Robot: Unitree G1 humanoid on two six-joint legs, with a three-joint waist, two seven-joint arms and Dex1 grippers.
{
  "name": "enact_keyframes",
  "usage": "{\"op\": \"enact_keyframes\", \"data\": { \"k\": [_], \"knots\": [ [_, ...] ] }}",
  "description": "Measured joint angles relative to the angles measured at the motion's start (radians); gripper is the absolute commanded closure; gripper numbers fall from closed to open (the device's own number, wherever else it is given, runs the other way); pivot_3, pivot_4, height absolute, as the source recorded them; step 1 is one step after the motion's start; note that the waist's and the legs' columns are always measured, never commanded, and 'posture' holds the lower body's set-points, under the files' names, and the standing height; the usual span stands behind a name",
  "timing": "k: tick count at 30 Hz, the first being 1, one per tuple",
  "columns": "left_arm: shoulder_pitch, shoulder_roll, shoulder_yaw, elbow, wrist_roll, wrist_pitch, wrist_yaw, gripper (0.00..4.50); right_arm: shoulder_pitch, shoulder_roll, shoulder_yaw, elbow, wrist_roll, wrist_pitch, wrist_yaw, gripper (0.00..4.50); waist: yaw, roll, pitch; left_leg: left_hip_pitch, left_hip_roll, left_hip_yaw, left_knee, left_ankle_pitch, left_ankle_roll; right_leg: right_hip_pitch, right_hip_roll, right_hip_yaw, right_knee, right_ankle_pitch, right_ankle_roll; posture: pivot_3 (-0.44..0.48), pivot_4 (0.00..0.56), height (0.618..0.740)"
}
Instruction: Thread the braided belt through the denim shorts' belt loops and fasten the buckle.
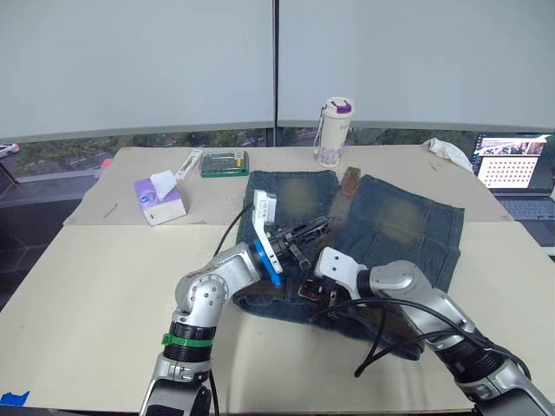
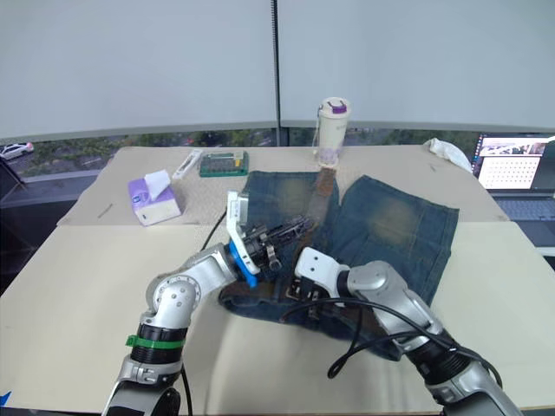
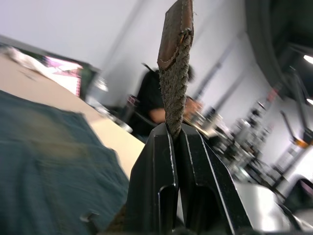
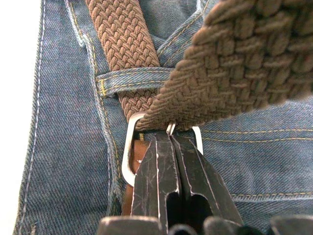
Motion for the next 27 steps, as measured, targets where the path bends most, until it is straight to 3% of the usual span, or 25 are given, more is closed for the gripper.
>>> {"op": "enact_keyframes", "data": {
  "k": [12,16,27],
  "knots": [
    [0.021,-0.009,0.004,-0.021,-0.005,0.021,-0.013,4.50,0.017,-0.007,-0.005,-0.017,0.000,0.000,-0.014,4.48,0.004,0.000,0.000,0.000,0.000,0.000,0.000,0.000,0.000,0.001,0.000,0.000,-0.001,0.000,0.000,0.000,0.150,0.740],
    [0.007,-0.021,-0.001,0.055,0.155,-0.116,0.063,4.50,0.057,0.036,-0.041,-0.015,0.001,-0.014,-0.055,4.48,0.004,-0.002,0.000,0.001,0.000,0.000,0.000,0.000,-0.001,0.001,0.000,0.000,-0.002,0.000,0.000,0.000,0.150,0.740],
    [-0.023,0.004,-0.044,0.153,0.320,-0.252,0.054,4.50,0.165,0.077,-0.162,-0.070,0.081,-0.040,-0.082,4.48,0.008,0.000,0.001,-0.002,-0.001,0.000,0.000,0.000,-0.001,-0.001,-0.001,0.000,-0.001,0.000,0.000,0.000,0.150,0.740]
  ]
}}
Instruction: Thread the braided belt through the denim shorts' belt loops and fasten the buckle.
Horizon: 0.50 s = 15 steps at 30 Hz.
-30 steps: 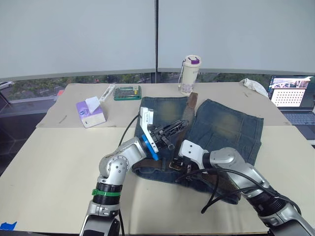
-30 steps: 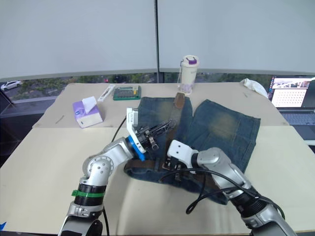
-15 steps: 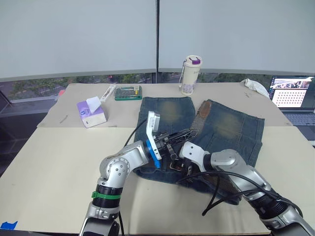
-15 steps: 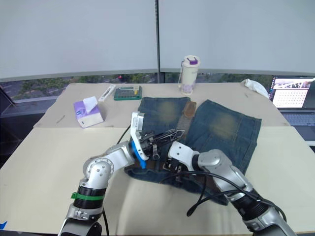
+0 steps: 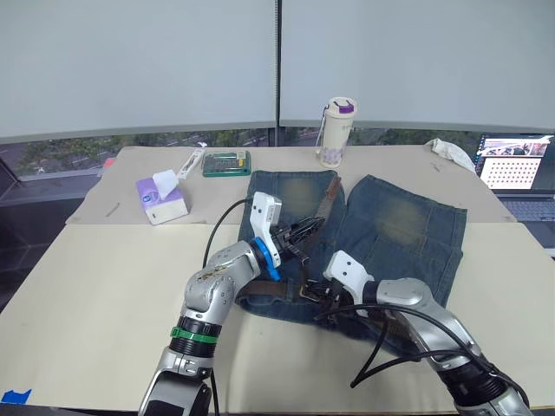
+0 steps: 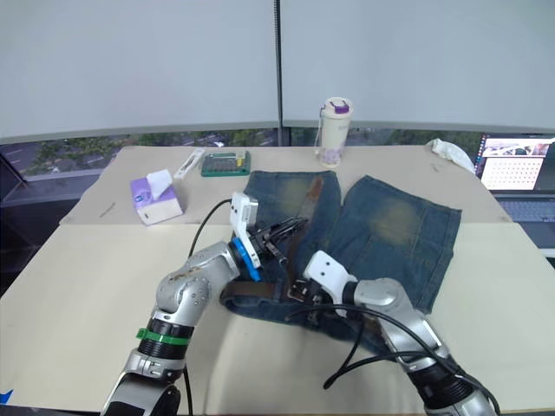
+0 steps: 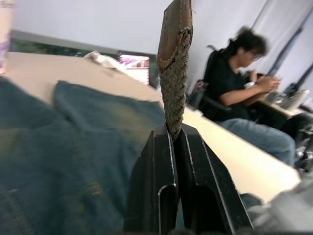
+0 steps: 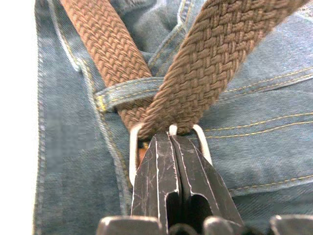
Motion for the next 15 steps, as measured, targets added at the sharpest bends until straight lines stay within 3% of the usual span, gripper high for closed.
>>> {"op": "enact_keyframes", "data": {
  "k": [12,15],
  "knots": [
    [0.001,0.004,-0.069,0.017,0.053,-0.042,-0.078,4.50,0.097,0.026,-0.113,-0.084,0.114,0.068,-0.069,4.48,0.003,0.000,0.004,-0.001,0.000,0.000,0.000,-0.001,0.001,-0.001,0.000,0.000,0.000,0.000,0.000,0.000,0.150,0.740],
    [0.002,0.023,-0.088,0.044,0.092,-0.083,-0.101,4.50,0.133,0.091,-0.221,-0.148,0.207,0.118,-0.111,4.48,0.003,-0.001,0.005,-0.001,0.000,0.000,0.000,-0.001,0.001,-0.001,0.000,0.001,0.000,0.000,0.000,0.000,0.150,0.740]
  ]
}}
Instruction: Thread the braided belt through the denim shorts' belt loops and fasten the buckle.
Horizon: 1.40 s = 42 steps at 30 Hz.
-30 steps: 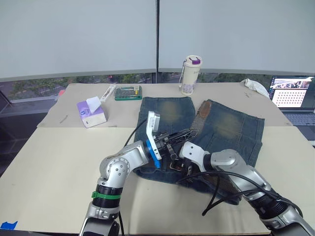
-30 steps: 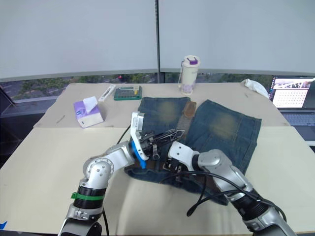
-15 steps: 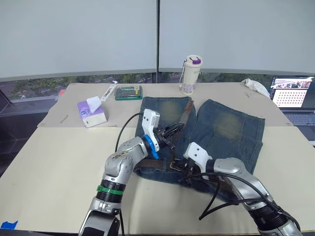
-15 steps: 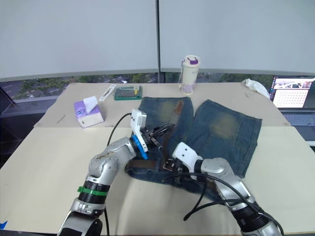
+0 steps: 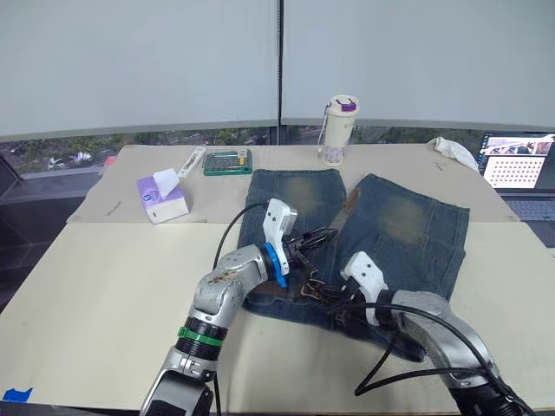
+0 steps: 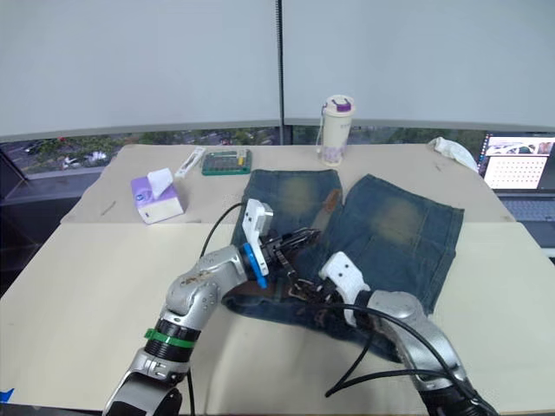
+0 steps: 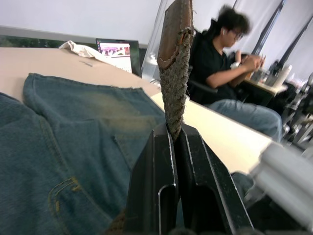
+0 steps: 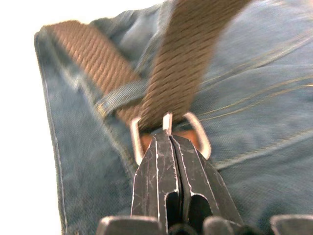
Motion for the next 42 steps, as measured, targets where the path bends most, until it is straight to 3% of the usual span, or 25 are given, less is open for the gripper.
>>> {"op": "enact_keyframes", "data": {
  "k": [2,3,9,15,16,25,28,37,38,42],
  "knots": [
    [0.001,0.001,-0.008,0.010,0.017,-0.024,-0.010,4.50,0.010,0.040,-0.061,-0.048,0.070,0.042,-0.032,4.48,-0.001,0.000,0.001,0.000,0.000,0.000,0.000,0.000,0.000,0.000,0.000,0.000,0.000,0.000,0.000,0.000,0.150,0.740],
    [0.001,0.002,-0.014,0.012,0.026,-0.032,-0.014,4.50,0.017,0.051,-0.083,-0.071,0.093,0.055,-0.051,4.21,-0.002,0.001,0.001,0.000,0.000,0.000,0.000,0.000,0.000,0.000,0.000,0.000,0.000,0.000,0.000,0.000,0.150,0.740],
    [0.024,0.019,-0.024,0.029,0.085,-0.097,-0.021,4.50,0.069,0.111,-0.219,-0.168,0.196,0.152,-0.188,2.21,-0.002,0.002,0.000,0.000,0.000,0.000,-0.001,0.000,0.001,-0.001,0.000,0.000,0.000,0.000,0.000,0.000,0.150,0.740],
    [0.037,0.029,-0.093,0.063,0.183,-0.218,-0.041,4.50,-0.024,0.257,-0.295,-0.229,0.341,0.238,-0.381,0.11,-0.009,0.005,0.000,0.000,0.000,0.000,-0.001,0.000,0.001,-0.001,0.000,0.000,0.001,0.000,0.000,0.000,0.150,0.740],
    [0.042,0.029,-0.100,0.070,0.197,-0.239,-0.044,4.50,-0.034,0.276,-0.300,-0.227,0.358,0.252,-0.409,0.04,-0.010,0.005,0.000,0.000,0.000,0.000,-0.001,0.000,0.001,-0.001,0.000,0.000,0.001,0.000,0.000,0.000,0.150,0.740],
    [0.062,0.014,-0.108,0.121,0.242,-0.330,-0.046,4.50,-0.122,0.395,-0.355,-0.178,0.496,0.336,-0.640,0.04,-0.013,0.007,0.000,0.000,0.000,0.000,-0.001,0.000,0.001,-0.001,0.000,0.000,0.002,0.000,0.000,0.000,0.150,0.740],
    [0.062,0.014,-0.108,0.133,0.254,-0.339,-0.045,4.50,-0.134,0.423,-0.362,-0.166,0.501,0.347,-0.712,0.84,-0.012,0.007,0.000,0.000,0.000,0.000,-0.001,0.000,0.001,-0.001,0.000,0.000,0.002,0.000,0.000,0.000,0.150,0.740],
    [0.067,0.002,-0.103,0.148,0.261,-0.363,-0.038,4.50,-0.161,0.468,-0.389,-0.147,0.563,0.361,-0.880,3.88,-0.015,0.009,0.000,0.000,0.000,0.000,-0.001,0.000,0.001,-0.001,0.000,0.000,0.002,0.000,0.000,0.000,0.150,0.740],
    [0.068,0.002,-0.098,0.149,0.260,-0.367,-0.037,4.50,-0.161,0.466,-0.390,-0.147,0.576,0.361,-0.892,4.40,-0.015,0.009,0.000,0.000,0.000,0.000,-0.001,0.000,0.001,-0.001,0.001,0.000,0.002,0.000,0.000,0.000,0.150,0.740],
    [0.068,0.002,-0.097,0.153,0.261,-0.371,-0.040,4.50,-0.158,0.452,-0.392,-0.147,0.600,0.362,-0.912,4.46,-0.015,0.009,0.000,0.000,0.000,0.000,-0.001,0.000,0.001,-0.001,0.001,0.000,0.002,0.000,0.000,0.000,0.150,0.740]
  ]
}}
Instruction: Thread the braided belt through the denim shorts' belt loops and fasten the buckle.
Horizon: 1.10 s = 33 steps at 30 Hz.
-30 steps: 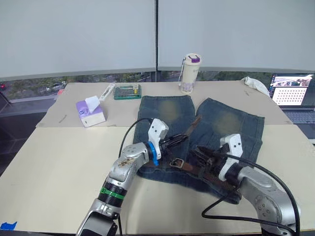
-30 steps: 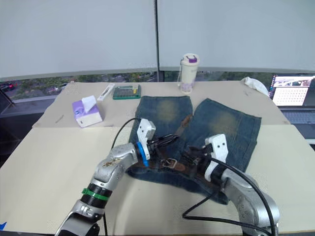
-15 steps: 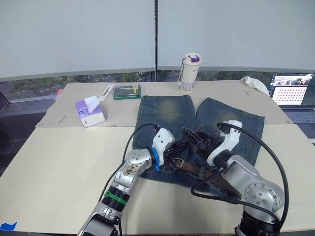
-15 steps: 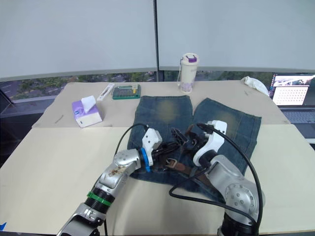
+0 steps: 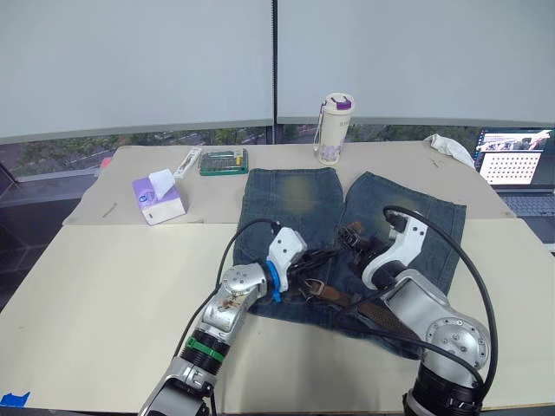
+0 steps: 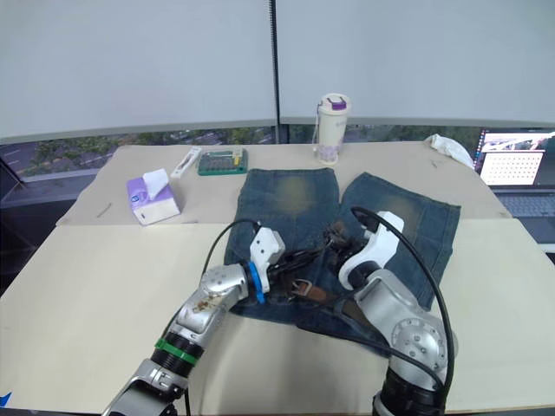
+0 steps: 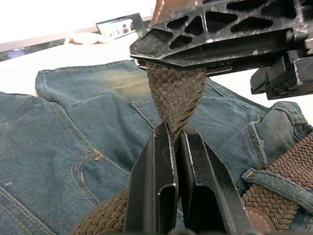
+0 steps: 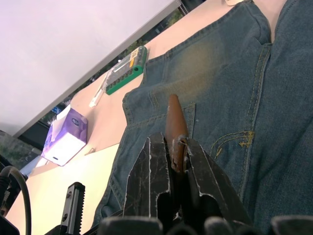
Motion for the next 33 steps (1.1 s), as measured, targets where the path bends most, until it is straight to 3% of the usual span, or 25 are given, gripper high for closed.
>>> {"op": "enact_keyframes", "data": {
  "k": [4,5,12,15,19,26,33],
  "knots": [
    [0.000,0.000,0.001,0.005,-0.006,0.004,-0.011,4.50,0.008,-0.019,0.004,0.000,0.018,0.000,-0.006,4.46,-0.001,0.000,0.000,0.000,0.000,0.000,0.000,0.000,0.000,0.000,0.000,0.000,0.000,0.000,0.000,0.000,0.150,0.740],
    [0.002,0.000,0.005,0.005,-0.016,0.013,-0.015,3.76,0.012,-0.029,0.009,0.001,0.019,0.000,-0.006,4.50,-0.001,0.000,0.000,0.000,0.000,0.000,0.000,0.000,0.000,0.000,0.000,0.000,0.000,0.000,0.000,0.000,0.150,0.740],
    [0.030,0.044,0.067,-0.085,-0.142,0.084,-0.109,1.44,0.030,-0.065,0.019,0.017,0.016,-0.005,-0.004,4.50,-0.010,0.001,0.000,0.000,0.001,0.000,0.000,0.000,0.000,0.000,0.001,0.000,0.000,0.000,0.000,0.000,0.150,0.740],
    [0.045,0.098,0.106,-0.174,-0.261,0.173,-0.191,0.48,0.054,-0.092,0.020,0.018,0.017,-0.007,0.004,4.50,-0.012,0.002,0.001,0.000,0.001,0.000,0.000,0.000,0.000,0.000,0.001,0.000,0.000,0.000,0.000,0.000,0.150,0.740],
    [0.037,0.139,0.181,-0.196,-0.337,0.240,-0.205,0.48,0.088,-0.182,0.008,0.016,0.034,-0.001,0.036,4.50,-0.011,0.002,0.001,0.000,0.000,0.000,0.000,0.000,0.001,0.001,0.000,-0.001,-0.001,0.000,0.000,0.000,0.150,0.740],
    [-0.004,0.166,0.223,-0.086,-0.298,0.221,-0.169,0.48,0.179,-0.556,0.038,-0.044,-0.029,0.026,0.193,4.50,-0.004,0.000,0.003,0.000,0.000,0.001,0.000,0.000,0.001,0.002,0.001,-0.001,-0.002,-0.001,0.001,0.000,0.150,0.740],
    [-0.001,0.170,0.170,-0.046,-0.253,0.189,-0.224,2.65,0.190,-0.623,0.102,-0.068,-0.102,-0.006,0.300,4.50,0.000,-0.006,0.006,0.000,0.000,0.001,0.000,0.000,0.001,0.002,0.000,-0.001,-0.002,0.000,0.001,0.000,0.150,0.740]
  ]
}}
